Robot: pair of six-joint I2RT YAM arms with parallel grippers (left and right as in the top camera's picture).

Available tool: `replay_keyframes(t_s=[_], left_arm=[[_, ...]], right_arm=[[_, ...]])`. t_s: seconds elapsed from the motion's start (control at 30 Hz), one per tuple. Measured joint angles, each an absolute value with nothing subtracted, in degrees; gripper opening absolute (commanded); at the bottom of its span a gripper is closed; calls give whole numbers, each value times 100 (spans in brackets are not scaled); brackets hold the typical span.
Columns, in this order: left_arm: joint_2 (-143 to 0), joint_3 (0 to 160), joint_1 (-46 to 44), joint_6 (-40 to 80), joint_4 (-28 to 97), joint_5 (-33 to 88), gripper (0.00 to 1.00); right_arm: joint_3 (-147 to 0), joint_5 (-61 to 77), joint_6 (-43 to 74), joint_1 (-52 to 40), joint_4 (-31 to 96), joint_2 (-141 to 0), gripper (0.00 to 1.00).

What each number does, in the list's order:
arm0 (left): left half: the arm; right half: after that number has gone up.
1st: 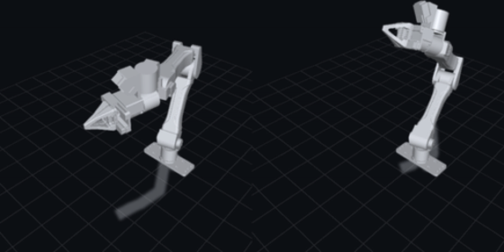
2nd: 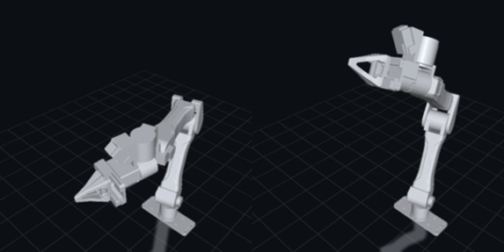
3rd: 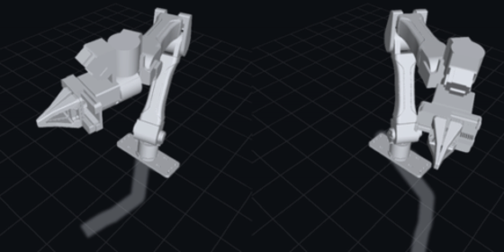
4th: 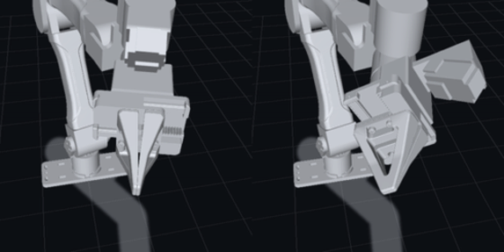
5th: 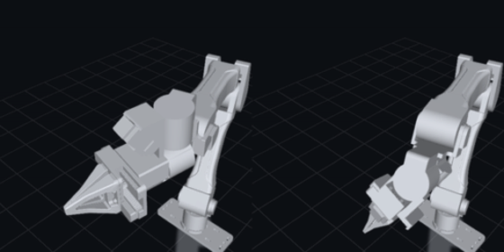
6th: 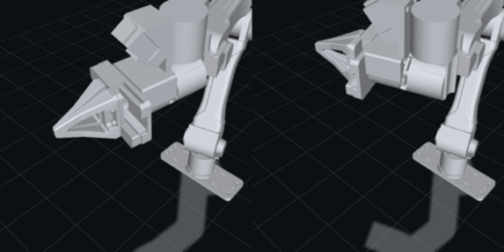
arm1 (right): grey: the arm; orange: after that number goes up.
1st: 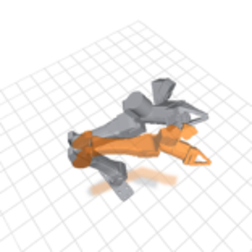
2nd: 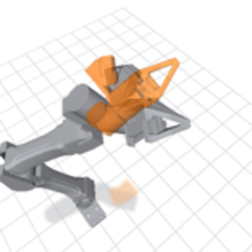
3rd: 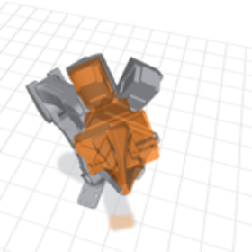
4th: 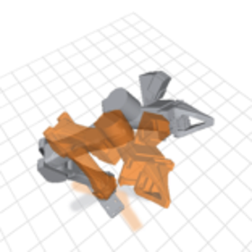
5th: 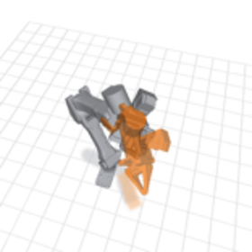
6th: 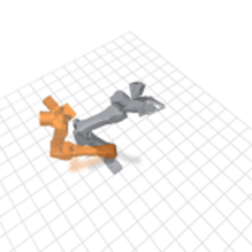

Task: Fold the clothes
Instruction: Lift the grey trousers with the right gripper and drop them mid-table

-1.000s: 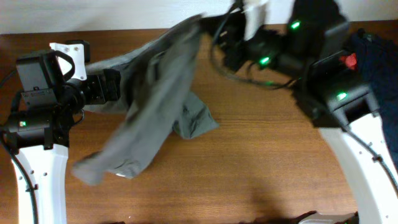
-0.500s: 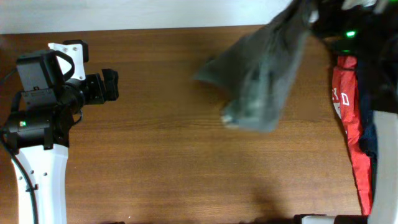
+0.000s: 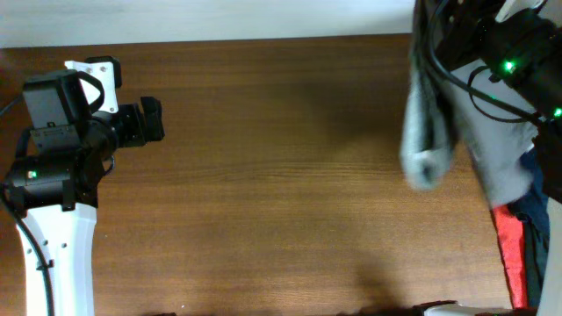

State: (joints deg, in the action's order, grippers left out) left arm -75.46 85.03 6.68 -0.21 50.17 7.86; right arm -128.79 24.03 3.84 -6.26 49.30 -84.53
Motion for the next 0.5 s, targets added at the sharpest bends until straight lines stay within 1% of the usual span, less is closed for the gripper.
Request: replay_keyframes(t_s=[0.17, 0.5], left_arm=[[-7546, 8503, 668, -21, 5015, 620, 99], [-7546, 8503, 668, -21, 5015, 548, 99]], right_arm=[[-12877, 2766, 386, -770, 4954, -8230, 4], [-12905, 3387, 384, -799, 5196, -7312, 4]])
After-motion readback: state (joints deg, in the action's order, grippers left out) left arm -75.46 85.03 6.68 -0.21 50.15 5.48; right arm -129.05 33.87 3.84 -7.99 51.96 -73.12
